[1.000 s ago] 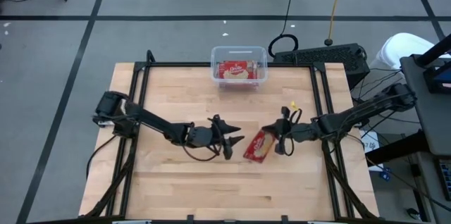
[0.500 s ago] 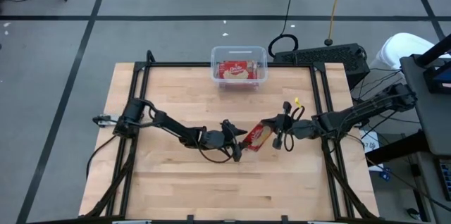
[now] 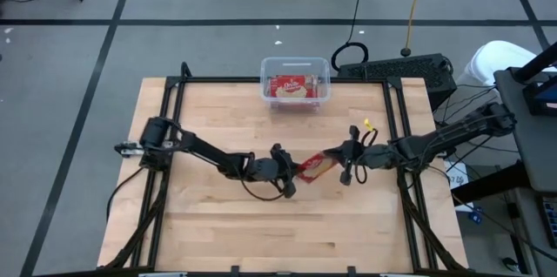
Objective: Sort popcorn bags into baskets
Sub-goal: Put the popcorn bags into the transparent bin
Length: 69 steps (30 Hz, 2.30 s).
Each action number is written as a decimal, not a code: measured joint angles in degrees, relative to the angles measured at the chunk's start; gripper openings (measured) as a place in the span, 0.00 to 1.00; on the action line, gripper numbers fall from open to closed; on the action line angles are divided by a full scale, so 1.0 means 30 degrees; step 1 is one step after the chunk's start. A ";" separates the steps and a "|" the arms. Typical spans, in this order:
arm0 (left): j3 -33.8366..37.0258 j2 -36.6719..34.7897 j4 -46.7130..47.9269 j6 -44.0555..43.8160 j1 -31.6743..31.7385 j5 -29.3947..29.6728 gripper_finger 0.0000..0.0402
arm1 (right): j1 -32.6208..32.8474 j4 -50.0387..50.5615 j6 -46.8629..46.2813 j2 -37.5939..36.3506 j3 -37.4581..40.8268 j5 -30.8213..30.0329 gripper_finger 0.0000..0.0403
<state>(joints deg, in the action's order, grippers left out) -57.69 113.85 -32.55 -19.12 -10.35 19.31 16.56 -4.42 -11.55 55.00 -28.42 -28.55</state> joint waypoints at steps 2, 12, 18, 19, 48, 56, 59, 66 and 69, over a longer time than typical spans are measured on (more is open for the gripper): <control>-0.0007 -0.1037 0.2105 0.0352 0.0020 0.0000 0.10 | 0.0000 0.0249 -0.0302 -0.0485 0.0000 0.0967 0.00; 0.0013 -0.6382 1.0387 0.2996 0.0031 0.0076 0.05 | 0.0007 0.0795 -0.2544 -0.1512 -0.0007 0.3995 0.16; 0.0015 -0.6938 1.2733 0.4341 0.0124 -0.0771 0.09 | -0.0496 -0.1742 -0.2630 0.0364 -0.0514 0.4060 0.37; 0.0015 -0.6887 1.2835 0.4208 0.0124 -0.0985 0.09 | -0.0597 -0.1847 -0.2315 0.0865 -0.0944 0.4074 0.40; 0.0015 -0.6559 1.4350 0.2894 -0.0134 -0.0955 0.15 | -0.3379 0.2117 0.3825 1.0152 -0.7482 0.7631 0.03; 0.0015 -0.6948 1.6064 0.0647 -0.0793 0.4149 0.43 | -0.4410 0.2315 0.4599 0.9881 -0.7468 0.9188 0.06; 0.0015 -0.7999 1.7024 -0.0036 -0.1254 0.4755 0.52 | -0.4830 0.3118 0.4667 0.9264 -0.7470 0.9591 0.03; 0.0003 -1.0427 1.7408 0.0131 -0.2676 0.6119 0.57 | -0.6076 0.4123 0.5142 0.6479 -0.7466 0.9584 0.04; 0.0015 -1.1005 1.7336 0.0522 -0.3268 0.7270 0.53 | -0.6872 0.4101 0.5213 0.5202 -0.7468 0.9532 0.03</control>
<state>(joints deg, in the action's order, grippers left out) -57.65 80.83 19.46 -17.55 -20.15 41.12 -4.06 7.88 4.09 70.60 -50.83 0.05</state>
